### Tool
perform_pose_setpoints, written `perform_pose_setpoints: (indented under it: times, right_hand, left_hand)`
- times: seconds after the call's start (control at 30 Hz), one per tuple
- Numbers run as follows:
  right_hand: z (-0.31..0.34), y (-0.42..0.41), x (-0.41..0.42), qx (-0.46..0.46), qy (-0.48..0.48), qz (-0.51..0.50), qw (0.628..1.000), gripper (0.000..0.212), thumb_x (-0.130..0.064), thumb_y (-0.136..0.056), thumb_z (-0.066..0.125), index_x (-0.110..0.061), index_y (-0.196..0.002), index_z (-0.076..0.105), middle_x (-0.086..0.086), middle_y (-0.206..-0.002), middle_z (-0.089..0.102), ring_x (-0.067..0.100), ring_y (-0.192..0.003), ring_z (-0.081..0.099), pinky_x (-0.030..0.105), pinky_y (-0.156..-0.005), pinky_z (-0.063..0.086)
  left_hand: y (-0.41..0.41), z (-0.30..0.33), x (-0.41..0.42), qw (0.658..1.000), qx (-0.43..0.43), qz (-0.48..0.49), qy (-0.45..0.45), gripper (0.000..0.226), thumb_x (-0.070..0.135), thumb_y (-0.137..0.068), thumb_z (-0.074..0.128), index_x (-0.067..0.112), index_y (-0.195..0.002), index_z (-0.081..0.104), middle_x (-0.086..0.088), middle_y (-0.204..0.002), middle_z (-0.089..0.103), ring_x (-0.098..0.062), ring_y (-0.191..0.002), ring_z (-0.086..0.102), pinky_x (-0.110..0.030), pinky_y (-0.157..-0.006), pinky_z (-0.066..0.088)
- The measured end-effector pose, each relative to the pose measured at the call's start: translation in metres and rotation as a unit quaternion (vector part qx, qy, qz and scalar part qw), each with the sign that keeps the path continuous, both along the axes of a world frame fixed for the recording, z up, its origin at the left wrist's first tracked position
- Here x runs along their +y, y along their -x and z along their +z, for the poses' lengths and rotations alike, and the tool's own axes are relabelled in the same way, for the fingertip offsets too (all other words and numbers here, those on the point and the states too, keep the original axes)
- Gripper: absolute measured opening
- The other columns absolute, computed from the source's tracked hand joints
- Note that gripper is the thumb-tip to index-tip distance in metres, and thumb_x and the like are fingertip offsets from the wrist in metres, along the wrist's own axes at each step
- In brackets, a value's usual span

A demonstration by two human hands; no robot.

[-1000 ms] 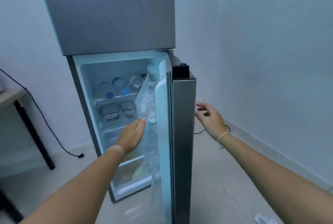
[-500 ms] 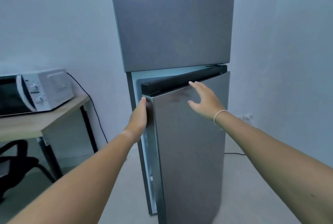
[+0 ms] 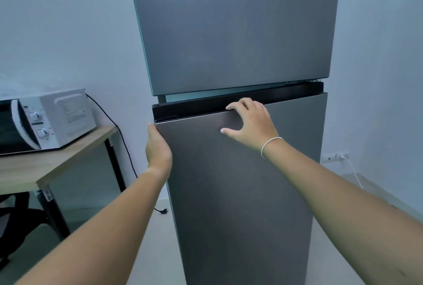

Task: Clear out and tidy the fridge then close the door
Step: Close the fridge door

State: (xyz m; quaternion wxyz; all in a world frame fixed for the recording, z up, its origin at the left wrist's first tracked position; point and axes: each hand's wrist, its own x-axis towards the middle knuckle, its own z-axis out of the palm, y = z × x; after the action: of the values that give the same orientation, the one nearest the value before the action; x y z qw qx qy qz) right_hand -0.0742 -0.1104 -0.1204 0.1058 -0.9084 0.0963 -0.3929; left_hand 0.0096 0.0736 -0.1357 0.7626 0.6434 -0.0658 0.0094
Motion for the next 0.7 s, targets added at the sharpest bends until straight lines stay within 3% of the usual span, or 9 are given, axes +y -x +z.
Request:
perform_pose_setpoints:
  times: [0.2,0.33,0.43,0.6,0.7]
  right_hand:
    - [-0.008,-0.028,-0.005,-0.043,0.026,-0.031,0.998,0.053,-0.048,-0.072,0.068,-0.026,-0.119,0.056,0.0,-0.115,0.052,0.024,-0.112,0.046,0.042,-0.113,0.024]
    - [-0.008,-0.043,-0.009,-0.059,0.032,-0.035,0.997,0.051,-0.048,-0.072,0.069,-0.027,-0.117,0.058,-0.001,-0.113,0.054,0.023,-0.109,0.048,0.037,-0.112,0.022]
    - [-0.007,-0.053,-0.012,-0.07,0.041,-0.04,0.996,0.051,-0.049,-0.07,0.07,-0.026,-0.115,0.06,0.0,-0.11,0.055,0.024,-0.105,0.049,0.034,-0.107,0.022]
    - [-0.01,-0.071,-0.021,-0.102,0.063,-0.051,0.991,0.051,-0.051,-0.066,0.072,-0.024,-0.109,0.064,0.001,-0.103,0.058,0.026,-0.099,0.052,0.03,-0.101,0.017]
    - [-0.013,-0.082,-0.026,-0.126,0.071,-0.056,0.988,0.051,-0.054,-0.063,0.071,-0.024,-0.104,0.066,0.001,-0.099,0.061,0.026,-0.095,0.055,0.03,-0.099,0.017]
  left_hand:
    - [-0.026,0.001,-0.011,1.0,-0.002,0.022,0.007,0.063,0.053,-0.092,0.019,0.015,-0.128,0.054,-0.003,-0.132,0.057,-0.022,-0.123,0.049,-0.037,-0.115,0.032]
    - [-0.047,0.002,-0.015,1.0,-0.006,0.006,0.004,0.053,0.051,-0.094,0.017,0.019,-0.11,0.056,0.0,-0.118,0.057,-0.017,-0.105,0.048,-0.03,-0.101,0.033]
    - [-0.063,0.001,-0.019,1.0,0.002,0.008,-0.007,0.058,0.051,-0.094,0.016,0.017,-0.123,0.053,0.004,-0.116,0.051,-0.016,-0.109,0.045,-0.027,-0.099,0.03]
    - [-0.088,0.001,-0.027,0.999,0.037,0.015,-0.028,0.068,0.054,-0.092,0.015,0.011,-0.135,0.046,-0.003,-0.141,0.049,-0.023,-0.132,0.041,-0.035,-0.115,0.027]
    - [-0.099,0.001,-0.033,0.999,0.025,0.031,-0.027,0.064,0.049,-0.095,0.015,0.008,-0.133,0.047,-0.002,-0.129,0.051,-0.023,-0.127,0.043,-0.032,-0.108,0.029]
